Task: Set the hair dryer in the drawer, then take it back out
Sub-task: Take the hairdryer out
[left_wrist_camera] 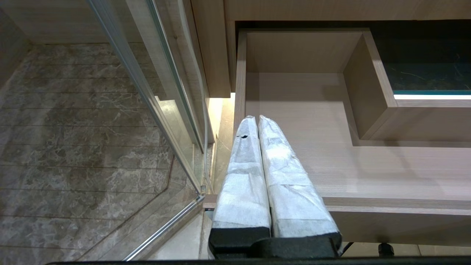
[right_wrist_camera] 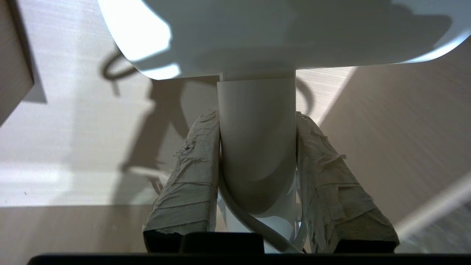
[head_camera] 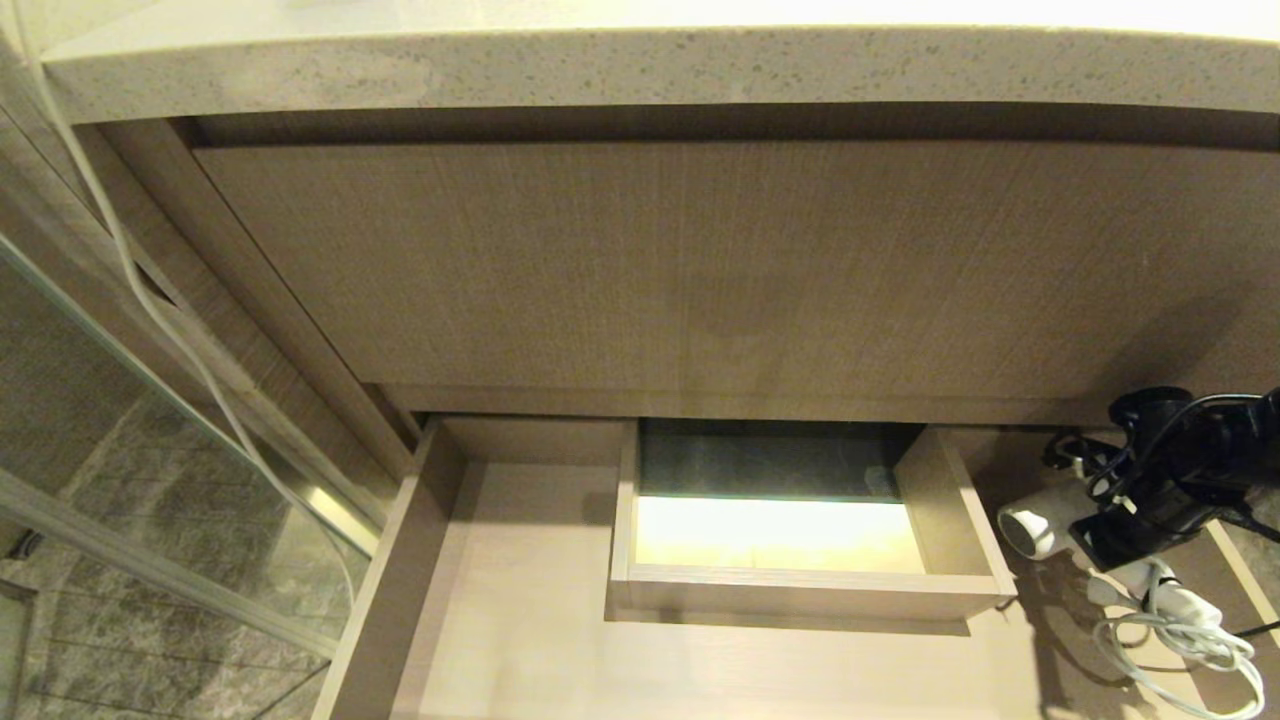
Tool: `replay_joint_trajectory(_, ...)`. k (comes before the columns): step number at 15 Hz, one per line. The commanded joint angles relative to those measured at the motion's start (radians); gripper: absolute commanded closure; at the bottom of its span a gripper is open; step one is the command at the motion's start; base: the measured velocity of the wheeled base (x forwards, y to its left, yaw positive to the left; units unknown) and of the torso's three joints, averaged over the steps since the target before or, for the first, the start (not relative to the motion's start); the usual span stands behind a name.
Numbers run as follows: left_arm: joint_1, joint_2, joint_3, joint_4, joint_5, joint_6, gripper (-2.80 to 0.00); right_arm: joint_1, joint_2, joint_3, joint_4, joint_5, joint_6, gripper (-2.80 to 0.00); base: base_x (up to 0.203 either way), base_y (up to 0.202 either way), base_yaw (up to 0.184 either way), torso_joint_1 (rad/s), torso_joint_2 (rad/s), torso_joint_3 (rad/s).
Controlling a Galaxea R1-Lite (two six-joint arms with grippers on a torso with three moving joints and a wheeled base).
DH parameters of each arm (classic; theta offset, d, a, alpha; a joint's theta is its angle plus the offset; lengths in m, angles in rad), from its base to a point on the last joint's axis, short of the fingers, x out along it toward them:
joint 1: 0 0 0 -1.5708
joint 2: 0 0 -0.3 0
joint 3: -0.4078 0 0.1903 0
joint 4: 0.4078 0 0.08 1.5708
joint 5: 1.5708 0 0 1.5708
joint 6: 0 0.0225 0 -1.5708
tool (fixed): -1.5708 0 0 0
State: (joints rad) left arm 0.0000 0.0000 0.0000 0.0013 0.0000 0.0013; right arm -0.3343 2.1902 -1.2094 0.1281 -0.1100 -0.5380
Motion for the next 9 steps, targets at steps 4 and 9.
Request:
replay_joint_trajectory(4,0.0,0.0,0.0,0.0,0.0,0.0,0.0,-0.006,-0.202,0.124,0.002,-0.002,-0.032,0.0,0.0,0.0,0.0,0.0,0.0,0.0)
replay_joint_trajectory(9,0.0,0.0,0.0,-0.001,0.0,0.0,0.0,-0.012,-0.542,0.346,0.001,-0.008,-0.059,0.0,0.0,0.0,0.0,0.0,0.0,0.0)
